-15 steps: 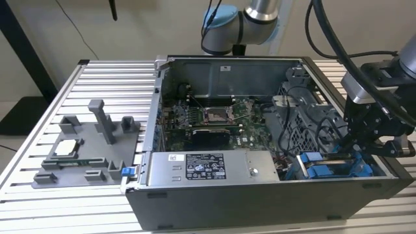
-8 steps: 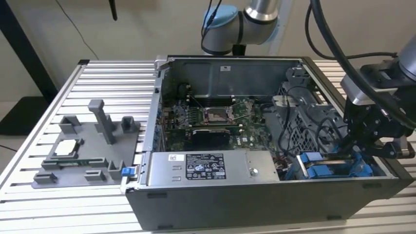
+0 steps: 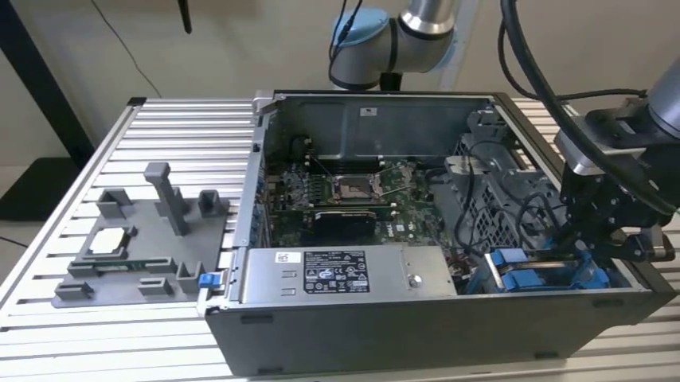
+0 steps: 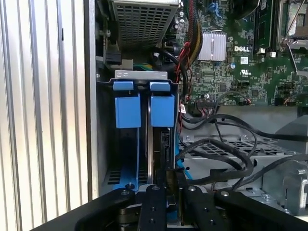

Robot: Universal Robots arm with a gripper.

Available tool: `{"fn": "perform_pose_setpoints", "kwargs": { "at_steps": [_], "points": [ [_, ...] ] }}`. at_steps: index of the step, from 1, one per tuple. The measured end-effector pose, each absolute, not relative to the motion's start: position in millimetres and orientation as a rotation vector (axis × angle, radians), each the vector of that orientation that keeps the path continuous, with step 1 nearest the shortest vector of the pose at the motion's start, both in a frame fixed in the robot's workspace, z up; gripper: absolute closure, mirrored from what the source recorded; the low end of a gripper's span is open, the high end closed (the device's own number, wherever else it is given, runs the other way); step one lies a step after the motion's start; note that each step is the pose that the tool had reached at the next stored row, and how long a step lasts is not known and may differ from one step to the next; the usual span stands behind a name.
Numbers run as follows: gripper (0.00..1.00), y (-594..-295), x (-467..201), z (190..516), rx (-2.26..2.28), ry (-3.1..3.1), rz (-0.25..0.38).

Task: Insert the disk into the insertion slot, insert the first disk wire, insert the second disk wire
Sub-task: 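Insert the first disk wire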

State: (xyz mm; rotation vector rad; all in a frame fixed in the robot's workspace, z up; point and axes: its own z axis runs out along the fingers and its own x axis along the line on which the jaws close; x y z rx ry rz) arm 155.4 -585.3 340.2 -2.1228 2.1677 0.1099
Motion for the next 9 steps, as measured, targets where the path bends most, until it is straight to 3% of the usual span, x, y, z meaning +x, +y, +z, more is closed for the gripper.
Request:
{"fn": "perform_pose_setpoints", "kwargs": {
  "at_steps": [9],
  "points": [
    [1.00, -585.3, 154.8, 338.5, -2.115, 2.174, 0.110]
  ]
}}
